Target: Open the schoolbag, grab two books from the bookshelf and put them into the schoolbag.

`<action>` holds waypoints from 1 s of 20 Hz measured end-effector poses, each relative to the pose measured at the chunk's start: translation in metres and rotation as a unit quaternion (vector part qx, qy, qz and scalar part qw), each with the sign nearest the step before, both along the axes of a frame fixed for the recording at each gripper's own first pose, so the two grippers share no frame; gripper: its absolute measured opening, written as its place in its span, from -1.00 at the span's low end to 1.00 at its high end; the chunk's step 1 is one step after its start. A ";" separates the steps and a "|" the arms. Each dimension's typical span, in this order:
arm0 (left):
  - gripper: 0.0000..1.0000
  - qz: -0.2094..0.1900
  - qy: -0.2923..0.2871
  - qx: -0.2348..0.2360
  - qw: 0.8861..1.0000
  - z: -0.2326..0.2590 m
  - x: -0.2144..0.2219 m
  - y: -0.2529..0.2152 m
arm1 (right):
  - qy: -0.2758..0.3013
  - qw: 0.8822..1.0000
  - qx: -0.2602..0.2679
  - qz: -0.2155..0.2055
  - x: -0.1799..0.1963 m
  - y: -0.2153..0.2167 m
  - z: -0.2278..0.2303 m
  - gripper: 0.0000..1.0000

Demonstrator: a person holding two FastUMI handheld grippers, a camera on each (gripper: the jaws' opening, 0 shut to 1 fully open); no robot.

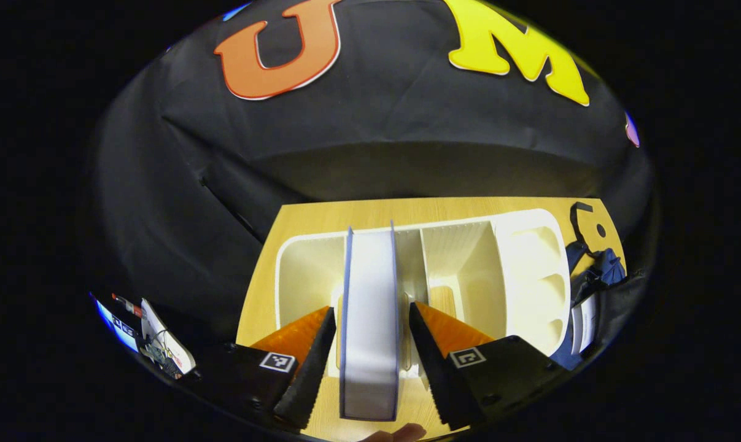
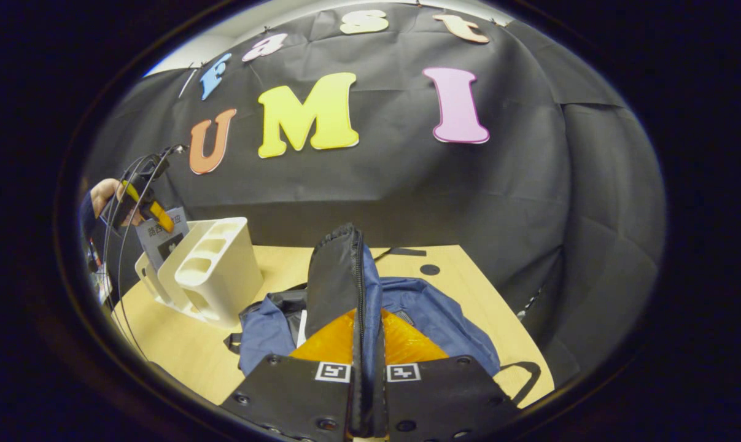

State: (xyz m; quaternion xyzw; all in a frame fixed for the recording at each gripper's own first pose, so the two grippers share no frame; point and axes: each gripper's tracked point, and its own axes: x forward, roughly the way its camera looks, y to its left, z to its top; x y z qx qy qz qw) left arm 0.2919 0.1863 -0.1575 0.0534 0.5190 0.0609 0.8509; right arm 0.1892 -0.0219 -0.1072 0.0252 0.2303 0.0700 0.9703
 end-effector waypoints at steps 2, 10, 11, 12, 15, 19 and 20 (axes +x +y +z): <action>0.10 -0.013 0.009 -0.002 1.000 0.001 -0.002 0.002 | 0.000 1.000 0.002 -0.001 0.001 -0.001 -0.002 -0.87; -0.14 0.006 -0.008 -0.039 0.999 0.005 -0.013 -0.007 | 0.005 1.000 -0.002 0.000 -0.001 -0.001 -0.007 -0.87; -0.14 0.008 -0.013 -0.043 0.999 0.009 -0.015 -0.007 | 0.005 1.000 -0.002 0.000 -0.001 -0.001 -0.007 -0.87; -0.14 0.008 -0.019 -0.046 0.999 0.014 -0.018 -0.007 | 0.005 1.000 -0.003 0.000 -0.001 -0.001 -0.007 -0.87; -0.15 0.018 -0.045 -0.061 0.997 0.033 -0.029 -0.008 | 0.006 1.000 -0.003 0.001 0.000 0.000 -0.007 -0.87; -0.15 0.017 -0.074 -0.088 0.993 0.056 -0.053 -0.018 | 0.007 1.000 -0.011 0.001 0.000 0.003 -0.008 -0.87; -0.16 0.016 -0.080 -0.088 0.993 0.060 -0.062 -0.018 | 0.006 1.000 -0.013 0.001 0.000 0.003 -0.008 -0.87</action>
